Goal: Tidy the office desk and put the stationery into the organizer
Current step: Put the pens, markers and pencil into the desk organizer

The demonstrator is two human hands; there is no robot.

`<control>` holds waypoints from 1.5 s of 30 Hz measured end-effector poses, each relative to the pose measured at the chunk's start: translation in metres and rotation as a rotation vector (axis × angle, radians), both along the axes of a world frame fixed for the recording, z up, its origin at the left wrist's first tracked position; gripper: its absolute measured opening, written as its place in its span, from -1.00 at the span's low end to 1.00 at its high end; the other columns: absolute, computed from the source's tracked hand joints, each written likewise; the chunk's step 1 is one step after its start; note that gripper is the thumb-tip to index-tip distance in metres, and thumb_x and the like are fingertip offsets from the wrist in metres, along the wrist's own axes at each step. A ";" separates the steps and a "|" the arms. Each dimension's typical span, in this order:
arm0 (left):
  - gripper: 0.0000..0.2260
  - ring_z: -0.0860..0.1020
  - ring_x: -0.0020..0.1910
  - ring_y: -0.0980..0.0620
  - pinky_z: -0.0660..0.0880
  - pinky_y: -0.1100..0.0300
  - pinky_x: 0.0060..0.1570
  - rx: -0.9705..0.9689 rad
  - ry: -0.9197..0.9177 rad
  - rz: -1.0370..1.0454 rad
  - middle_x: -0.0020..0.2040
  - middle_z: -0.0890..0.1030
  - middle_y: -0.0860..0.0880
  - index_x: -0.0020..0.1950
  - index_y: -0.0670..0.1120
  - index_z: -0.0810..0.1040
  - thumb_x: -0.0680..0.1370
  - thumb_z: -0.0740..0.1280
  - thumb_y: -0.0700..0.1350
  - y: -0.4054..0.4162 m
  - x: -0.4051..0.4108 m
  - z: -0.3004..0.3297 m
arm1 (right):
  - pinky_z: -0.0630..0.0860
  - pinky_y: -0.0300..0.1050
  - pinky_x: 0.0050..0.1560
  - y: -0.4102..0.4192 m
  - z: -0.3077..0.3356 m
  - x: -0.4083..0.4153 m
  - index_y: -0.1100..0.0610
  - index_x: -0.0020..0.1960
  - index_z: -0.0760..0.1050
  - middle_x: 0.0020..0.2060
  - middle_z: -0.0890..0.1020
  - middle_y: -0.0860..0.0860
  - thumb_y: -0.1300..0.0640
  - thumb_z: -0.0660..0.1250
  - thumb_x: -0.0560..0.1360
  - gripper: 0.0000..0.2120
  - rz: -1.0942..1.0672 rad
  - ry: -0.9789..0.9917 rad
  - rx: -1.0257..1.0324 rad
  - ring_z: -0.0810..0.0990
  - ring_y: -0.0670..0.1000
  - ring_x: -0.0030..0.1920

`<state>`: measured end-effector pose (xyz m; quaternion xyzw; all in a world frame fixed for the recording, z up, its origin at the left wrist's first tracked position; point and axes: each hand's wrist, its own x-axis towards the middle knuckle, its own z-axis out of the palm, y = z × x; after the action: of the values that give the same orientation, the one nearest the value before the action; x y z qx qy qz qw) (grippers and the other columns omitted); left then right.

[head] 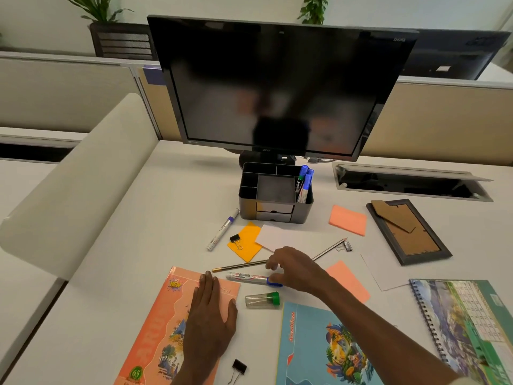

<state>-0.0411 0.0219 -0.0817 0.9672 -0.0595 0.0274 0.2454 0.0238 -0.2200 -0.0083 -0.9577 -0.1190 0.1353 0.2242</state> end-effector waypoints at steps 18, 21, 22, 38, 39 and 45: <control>-0.34 0.14 0.54 -0.05 0.13 0.03 0.48 0.002 -0.020 -0.011 0.55 0.14 -0.09 0.52 -0.22 0.20 0.53 0.21 0.10 0.000 0.000 -0.001 | 0.42 -0.15 -0.15 0.006 -0.007 -0.007 0.15 -0.01 0.54 -0.07 0.59 0.06 0.13 0.31 0.48 -0.87 -0.010 0.040 -0.007 0.46 -0.04 -0.13; -0.34 0.15 0.54 -0.05 0.12 0.04 0.47 0.010 -0.020 -0.008 0.55 0.14 -0.08 0.52 -0.22 0.20 0.52 0.21 0.11 0.000 0.000 -0.001 | 0.40 -0.18 -0.14 0.001 -0.004 -0.006 0.13 0.01 0.53 -0.05 0.59 0.04 0.12 0.32 0.49 -0.87 -0.027 0.026 0.055 0.45 -0.05 -0.12; -0.34 0.14 0.54 -0.04 0.11 0.04 0.47 0.014 -0.019 -0.008 0.55 0.13 -0.08 0.52 -0.22 0.19 0.53 0.20 0.11 0.000 0.000 -0.001 | 0.41 -0.18 -0.13 -0.001 -0.002 -0.005 0.12 0.01 0.53 -0.05 0.59 0.03 0.10 0.33 0.50 -0.87 -0.037 0.020 0.081 0.45 -0.05 -0.12; -0.30 0.10 0.56 -0.02 0.10 0.04 0.50 -0.011 -0.016 -0.018 0.56 0.12 -0.08 0.53 -0.21 0.13 0.53 0.04 0.21 -0.001 0.000 0.003 | 0.51 -0.12 -0.23 -0.079 0.073 0.033 0.10 -0.04 0.59 -0.25 0.58 -0.04 0.18 0.39 0.48 -0.93 -0.560 -0.370 0.296 0.53 -0.03 -0.25; -0.30 0.11 0.55 -0.03 0.10 0.04 0.50 -0.010 -0.017 -0.019 0.56 0.12 -0.08 0.53 -0.21 0.14 0.53 0.04 0.21 -0.001 0.000 0.003 | 0.51 -0.12 -0.23 -0.084 0.078 0.036 0.13 -0.04 0.60 -0.25 0.57 -0.04 0.18 0.38 0.48 -0.92 -0.578 -0.399 0.286 0.53 -0.02 -0.25; -0.31 0.10 0.56 -0.03 0.10 0.04 0.50 -0.013 -0.018 -0.026 0.56 0.12 -0.09 0.53 -0.22 0.16 0.53 0.06 0.19 0.000 0.000 0.002 | 0.33 -0.33 -0.24 -0.103 0.100 0.056 0.26 0.03 0.62 -0.16 0.64 0.13 0.20 0.37 0.50 -0.84 -0.667 -0.482 0.194 0.50 -0.04 -0.20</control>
<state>-0.0408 0.0215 -0.0801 0.9644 -0.0739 0.0331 0.2516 0.0797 -0.3233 0.0915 -0.9225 0.1365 -0.1844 0.3104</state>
